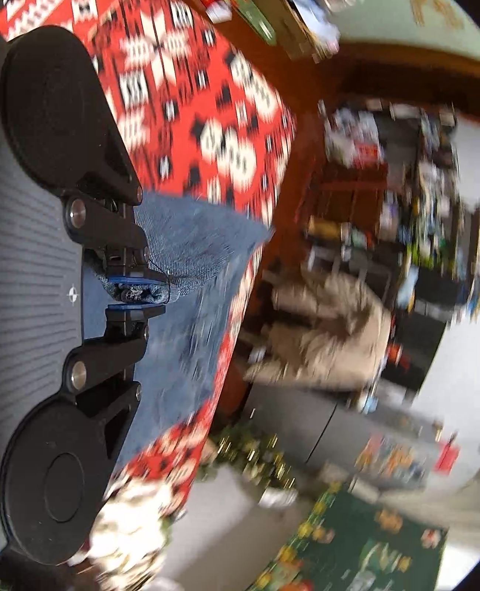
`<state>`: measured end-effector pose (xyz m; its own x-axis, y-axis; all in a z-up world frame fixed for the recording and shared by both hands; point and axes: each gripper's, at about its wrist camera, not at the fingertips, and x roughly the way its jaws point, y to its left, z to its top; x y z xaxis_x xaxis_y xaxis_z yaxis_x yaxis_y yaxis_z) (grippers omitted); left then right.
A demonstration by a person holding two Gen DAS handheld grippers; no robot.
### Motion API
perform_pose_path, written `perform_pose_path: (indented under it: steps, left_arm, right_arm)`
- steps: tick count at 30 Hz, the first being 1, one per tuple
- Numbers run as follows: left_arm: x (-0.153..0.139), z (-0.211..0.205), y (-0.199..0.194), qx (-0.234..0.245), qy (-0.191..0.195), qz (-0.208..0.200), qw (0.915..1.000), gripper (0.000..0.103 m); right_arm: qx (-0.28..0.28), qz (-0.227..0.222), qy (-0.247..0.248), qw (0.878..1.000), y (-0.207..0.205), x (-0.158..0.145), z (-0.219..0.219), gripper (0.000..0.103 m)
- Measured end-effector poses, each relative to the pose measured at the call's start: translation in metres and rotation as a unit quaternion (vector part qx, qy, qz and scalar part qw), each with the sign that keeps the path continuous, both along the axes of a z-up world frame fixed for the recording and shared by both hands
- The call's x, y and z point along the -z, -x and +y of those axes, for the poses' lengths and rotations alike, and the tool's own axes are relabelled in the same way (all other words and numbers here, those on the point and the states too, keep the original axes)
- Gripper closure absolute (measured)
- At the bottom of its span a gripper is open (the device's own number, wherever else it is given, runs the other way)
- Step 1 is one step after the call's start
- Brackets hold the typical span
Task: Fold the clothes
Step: 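Lift the held leg with the left gripper and fold it over the other leg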
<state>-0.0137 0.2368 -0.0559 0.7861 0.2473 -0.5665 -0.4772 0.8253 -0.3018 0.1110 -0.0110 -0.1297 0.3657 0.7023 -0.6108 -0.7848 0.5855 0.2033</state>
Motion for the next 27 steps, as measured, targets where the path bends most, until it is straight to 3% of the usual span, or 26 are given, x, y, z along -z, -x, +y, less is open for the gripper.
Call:
perform_pose_path:
  steps: [4,8,10,13,16,20,27]
  left_arm:
    - [-0.001,-0.028,-0.011,0.062,0.002,-0.011,0.9980,0.094]
    - [0.021,-0.020,-0.025,0.093,0.066,0.010,0.9934,0.093]
    - [0.033,-0.009,-0.027,0.094,0.098,0.018,0.9906,0.093]
    - [0.043,0.000,-0.030,0.097,0.127,0.027,0.9867,0.093]
    - [0.049,0.006,-0.031,0.112,0.159,0.031,0.9804,0.092]
    - [0.055,0.010,-0.031,0.135,0.211,0.029,0.9677,0.081]
    - [0.049,0.017,-0.025,0.133,0.212,0.014,0.9682,0.080]
  right_arm:
    - [-0.017,0.010,-0.025,1.000,0.000,-0.005,-0.004,0.075]
    - [-0.039,0.018,-0.046,0.998,0.003,-0.007,-0.005,0.069]
    - [-0.063,0.023,-0.058,0.996,0.005,-0.005,-0.006,0.053]
    - [-0.083,-0.014,-0.044,0.995,0.017,-0.002,0.001,0.045]
    - [-0.097,-0.033,-0.036,0.994,0.026,0.004,0.014,0.045]
    - [-0.101,-0.017,-0.051,0.993,0.030,0.006,0.019,0.043]
    - [-0.068,0.029,-0.052,0.996,0.020,0.014,0.021,0.047]
